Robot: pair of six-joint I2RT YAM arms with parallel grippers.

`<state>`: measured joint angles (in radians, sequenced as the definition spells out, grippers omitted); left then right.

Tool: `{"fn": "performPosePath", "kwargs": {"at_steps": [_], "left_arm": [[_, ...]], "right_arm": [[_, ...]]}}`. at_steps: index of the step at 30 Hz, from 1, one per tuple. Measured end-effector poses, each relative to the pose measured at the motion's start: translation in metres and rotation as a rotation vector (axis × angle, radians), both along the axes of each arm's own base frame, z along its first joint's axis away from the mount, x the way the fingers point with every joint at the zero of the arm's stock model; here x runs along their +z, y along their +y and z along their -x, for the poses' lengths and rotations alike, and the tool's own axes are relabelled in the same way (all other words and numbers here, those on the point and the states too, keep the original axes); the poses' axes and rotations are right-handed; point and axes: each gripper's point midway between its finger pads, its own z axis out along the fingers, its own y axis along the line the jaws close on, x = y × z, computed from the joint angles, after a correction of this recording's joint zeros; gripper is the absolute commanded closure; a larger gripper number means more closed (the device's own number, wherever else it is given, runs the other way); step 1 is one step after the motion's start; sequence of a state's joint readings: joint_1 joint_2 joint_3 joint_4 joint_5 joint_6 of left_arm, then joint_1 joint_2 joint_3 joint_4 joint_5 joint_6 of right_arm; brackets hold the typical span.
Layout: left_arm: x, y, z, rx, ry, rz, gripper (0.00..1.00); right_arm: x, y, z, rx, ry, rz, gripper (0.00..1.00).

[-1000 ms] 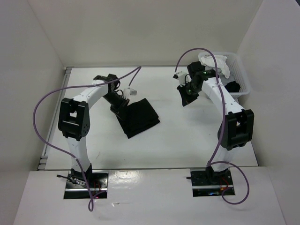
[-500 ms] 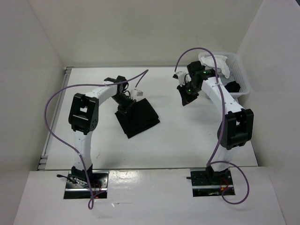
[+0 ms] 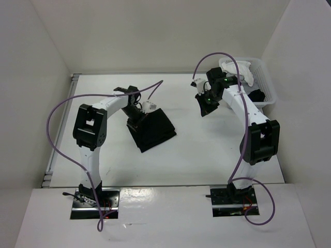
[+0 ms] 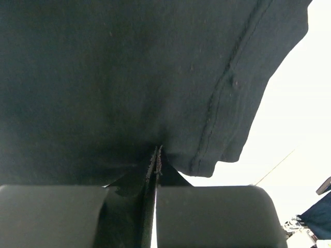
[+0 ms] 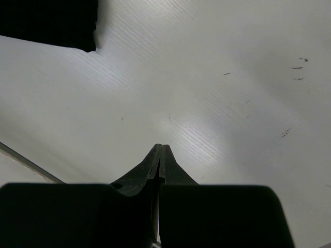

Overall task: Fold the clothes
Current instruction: Fold the tank top

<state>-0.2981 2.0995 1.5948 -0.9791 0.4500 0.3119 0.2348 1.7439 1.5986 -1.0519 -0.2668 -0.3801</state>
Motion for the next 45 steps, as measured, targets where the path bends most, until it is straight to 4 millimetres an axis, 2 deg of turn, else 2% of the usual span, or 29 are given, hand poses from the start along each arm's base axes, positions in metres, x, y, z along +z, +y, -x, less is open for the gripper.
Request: {"fn": "performPosePath", "kwargs": {"at_steps": [10, 17, 23, 25, 27, 30, 31, 33, 34, 36, 37, 38, 39, 41, 43, 45], "left_arm": [[0.011, 0.009, 0.019, -0.004, 0.016, -0.026, 1.00], [-0.001, 0.016, 0.038, -0.005, 0.077, -0.052, 1.00], [0.000, 0.019, 0.041, -0.002, 0.086, -0.059, 1.00], [0.013, 0.023, 0.039, 0.010, 0.069, -0.059, 1.00], [0.038, 0.030, 0.025, 0.042, -0.009, -0.044, 1.00], [0.098, 0.057, -0.006, 0.160, -0.227, -0.009, 0.98], [0.118, 0.071, -0.014, 0.212, -0.305, 0.002, 0.83], [0.162, 0.114, -0.023, 0.366, -0.487, -0.008, 0.67], [0.177, 0.134, -0.022, 0.437, -0.554, -0.019, 0.53], [0.197, 0.179, -0.008, 0.595, -0.669, -0.064, 0.34], [0.196, 0.192, 0.002, 0.648, -0.688, -0.087, 0.24], [0.191, 0.203, 0.012, 0.693, -0.693, -0.109, 0.16], [0.181, 0.211, 0.022, 0.728, -0.686, -0.130, 0.02], [0.155, 0.222, 0.039, 0.792, -0.628, -0.168, 0.00], [0.128, 0.233, 0.050, 0.844, -0.563, -0.205, 0.00], [0.111, 0.244, 0.059, 0.894, -0.513, -0.236, 0.00]], "right_arm": [[0.000, 0.000, 0.000, 0.000, -0.001, 0.000, 0.99], [0.000, 0.000, 0.000, 0.000, -0.001, 0.000, 0.99], [0.000, 0.000, 0.000, 0.000, -0.001, 0.001, 0.99], [0.000, -0.002, -0.001, -0.002, -0.005, 0.008, 0.99], [0.002, -0.005, -0.002, -0.012, -0.018, 0.026, 0.99], [0.009, -0.013, -0.004, -0.039, -0.061, 0.044, 0.99], [0.011, -0.017, -0.004, -0.055, -0.078, 0.044, 0.94], [0.013, -0.031, -0.003, -0.107, -0.100, 0.047, 0.88], [0.013, -0.040, -0.003, -0.140, -0.112, 0.049, 0.78], [0.008, -0.063, -0.001, -0.228, -0.123, 0.044, 0.62], [0.005, -0.076, 0.002, -0.272, -0.123, 0.044, 0.42], [0.001, -0.091, 0.004, -0.331, -0.121, 0.039, 0.32], [-0.002, -0.107, 0.007, -0.385, -0.125, 0.036, 0.26], [-0.010, -0.135, 0.013, -0.487, -0.126, 0.036, 0.16], [-0.019, -0.162, 0.020, -0.586, -0.125, 0.034, 0.12], [-0.029, -0.181, 0.026, -0.662, -0.124, 0.030, 0.08]]}}
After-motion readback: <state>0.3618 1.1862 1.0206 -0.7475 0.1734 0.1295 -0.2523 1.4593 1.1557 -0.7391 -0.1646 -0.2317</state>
